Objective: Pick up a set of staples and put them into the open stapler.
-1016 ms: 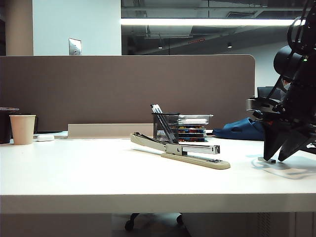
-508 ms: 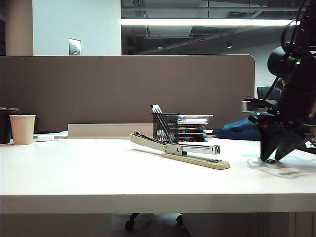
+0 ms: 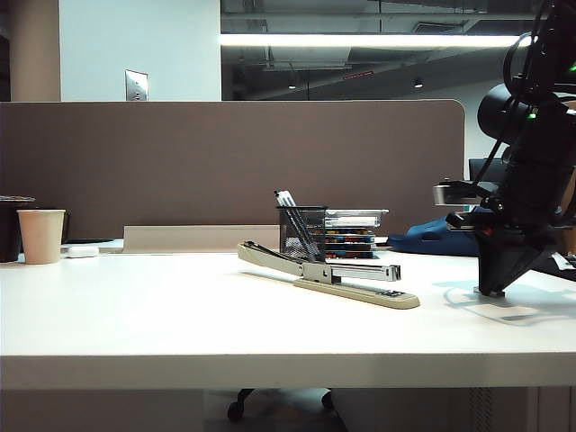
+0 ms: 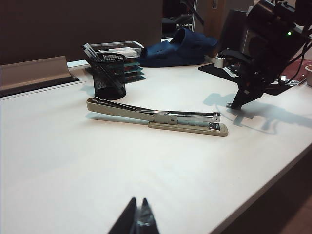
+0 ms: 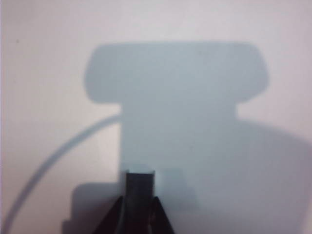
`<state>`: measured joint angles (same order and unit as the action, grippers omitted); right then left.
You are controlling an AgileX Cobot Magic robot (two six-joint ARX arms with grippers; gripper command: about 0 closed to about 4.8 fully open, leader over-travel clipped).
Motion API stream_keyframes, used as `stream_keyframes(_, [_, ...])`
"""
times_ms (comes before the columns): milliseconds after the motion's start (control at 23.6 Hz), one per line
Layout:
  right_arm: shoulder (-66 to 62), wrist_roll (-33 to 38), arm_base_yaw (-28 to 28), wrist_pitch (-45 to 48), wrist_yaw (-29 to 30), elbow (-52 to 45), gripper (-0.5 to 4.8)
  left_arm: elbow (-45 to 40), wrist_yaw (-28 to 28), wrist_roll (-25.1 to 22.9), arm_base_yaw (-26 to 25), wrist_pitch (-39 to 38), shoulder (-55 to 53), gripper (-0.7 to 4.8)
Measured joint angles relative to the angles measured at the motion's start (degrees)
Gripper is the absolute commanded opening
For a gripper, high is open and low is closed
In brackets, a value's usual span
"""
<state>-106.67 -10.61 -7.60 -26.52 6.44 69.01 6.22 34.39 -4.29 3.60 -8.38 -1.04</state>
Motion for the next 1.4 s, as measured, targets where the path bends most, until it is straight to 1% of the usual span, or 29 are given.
stream_keyframes(212, [-0.31,-0.02,0.00,-0.61,0.24,0.79,0.48,0.00,0.00,0.00,0.00,0.00,0.00,-0.06])
stream_keyframes(296, [-0.66,-0.02,0.02,-1.53,1.53,1.60,0.48,0.00,0.00,0.00,0.00,0.00,0.00,-0.06])
stream_keyframes(381, [-0.92,-0.02,0.07,-2.38,4.28,2.64,0.48,0.00,0.00,0.00,0.00,0.00,0.00,-0.06])
stream_keyframes(423, [-0.94,-0.02,-0.17,-2.62,7.52,4.15,0.48,0.00,0.00,0.00,0.00,0.00,0.00,-0.06])
stream_keyframes(466, [-0.87,-0.02,-0.57,-2.40,9.49,5.55,0.48,0.00,0.00,0.00,0.00,0.00,0.00,-0.06])
stream_keyframes(635, [-0.76,-0.02,-2.67,-2.51,12.33,7.56,0.48,0.00,0.00,0.00,0.00,0.00,0.00,-0.06])
stream_keyframes(762, [-0.74,0.00,-5.09,-1.88,17.29,8.85,0.49,0.00,0.00,0.00,0.00,0.00,0.02,-0.06])
stream_keyframes(889, [-0.76,-0.02,-6.88,-1.95,18.73,8.83,0.49,-0.02,0.00,0.00,0.00,0.00,0.00,-0.06])
stream_keyframes(1143, [-0.76,-0.02,-9.84,-1.14,19.34,8.83,0.49,-0.02,0.00,0.00,0.00,0.00,0.00,-0.06])
stream_keyframes(1397, [-2.03,0.02,-9.97,0.11,20.37,8.83,0.49,-0.02,0.00,0.00,0.00,0.00,0.00,-0.06])
